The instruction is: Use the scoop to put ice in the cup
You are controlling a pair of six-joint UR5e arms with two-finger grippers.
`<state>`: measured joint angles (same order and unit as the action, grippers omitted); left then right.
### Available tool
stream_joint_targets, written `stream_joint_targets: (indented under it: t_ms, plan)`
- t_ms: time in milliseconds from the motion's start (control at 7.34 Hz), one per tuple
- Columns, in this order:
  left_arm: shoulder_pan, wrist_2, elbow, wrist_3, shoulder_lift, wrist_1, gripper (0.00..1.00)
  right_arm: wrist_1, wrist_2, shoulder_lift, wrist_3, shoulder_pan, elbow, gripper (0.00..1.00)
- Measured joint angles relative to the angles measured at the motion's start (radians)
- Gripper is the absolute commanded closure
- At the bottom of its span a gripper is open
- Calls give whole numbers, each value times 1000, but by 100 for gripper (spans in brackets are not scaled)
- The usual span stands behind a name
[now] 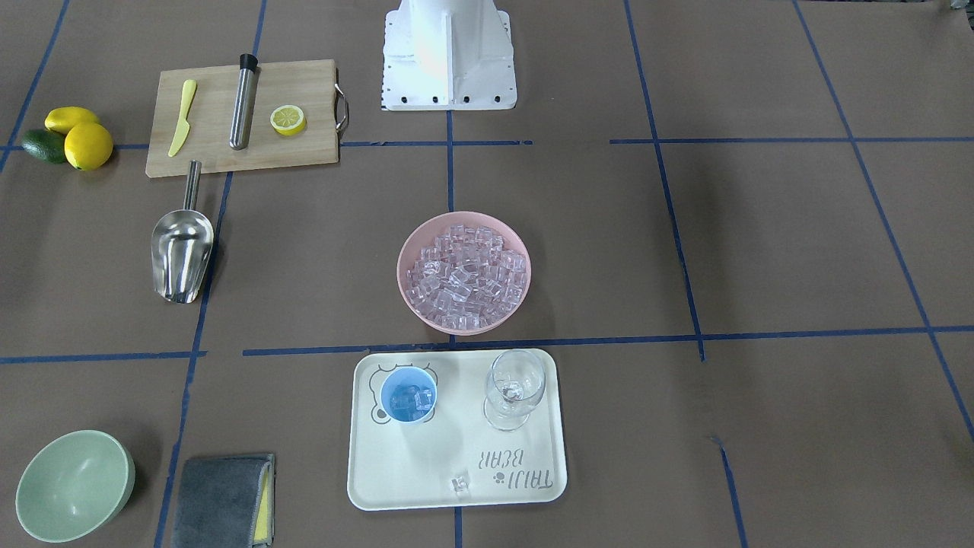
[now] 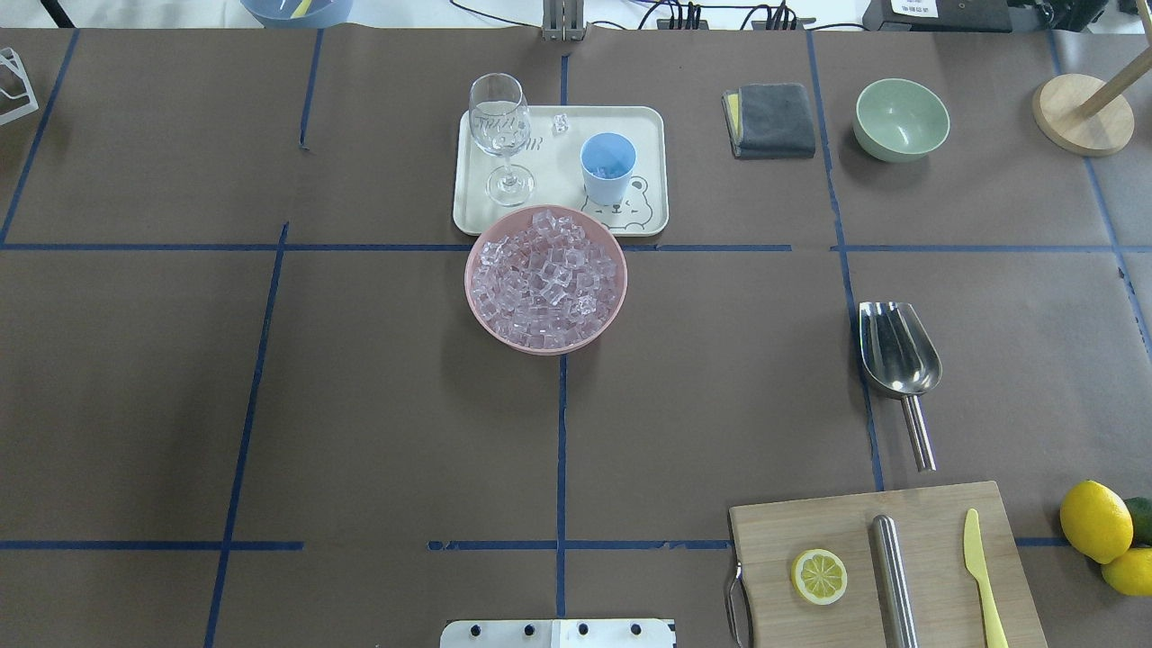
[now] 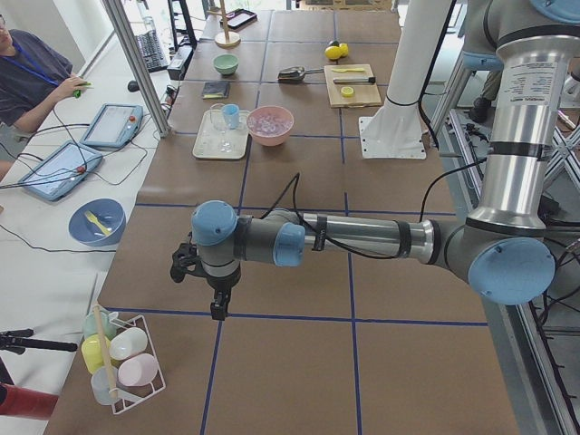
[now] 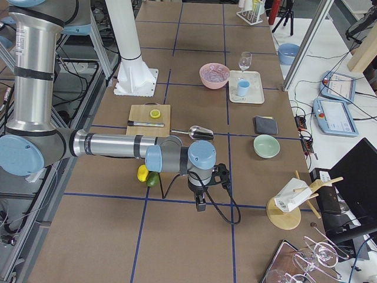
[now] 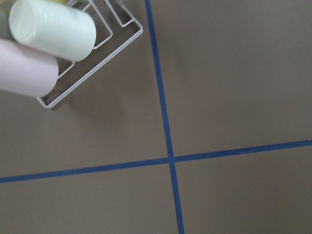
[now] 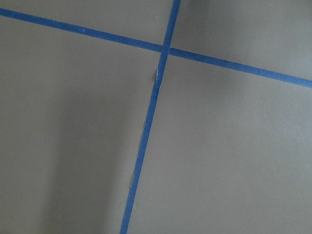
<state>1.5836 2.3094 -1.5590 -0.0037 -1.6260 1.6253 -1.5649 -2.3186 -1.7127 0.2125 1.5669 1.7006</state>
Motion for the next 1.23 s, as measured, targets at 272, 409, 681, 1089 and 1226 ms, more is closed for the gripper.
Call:
stream_joint_targets:
  t_ms: [272, 409, 681, 1089, 1226]
  plan:
    - [4, -3, -20, 0, 30, 4, 0, 4, 0, 6, 2, 0, -8, 0]
    - [5, -2, -45, 1, 40, 6, 0, 5, 4, 3, 3, 1, -7, 0]
    - [5, 4, -96, -1, 62, 2, 0, 6, 7, -4, 4, 1, -8, 0]
    - [4, 6, -102, -1, 67, -1, 0, 6, 4, 2, 12, 1, -5, 0]
    - [2, 3, -101, -1, 67, -1, 0, 6, 3, 4, 13, 1, -3, 0]
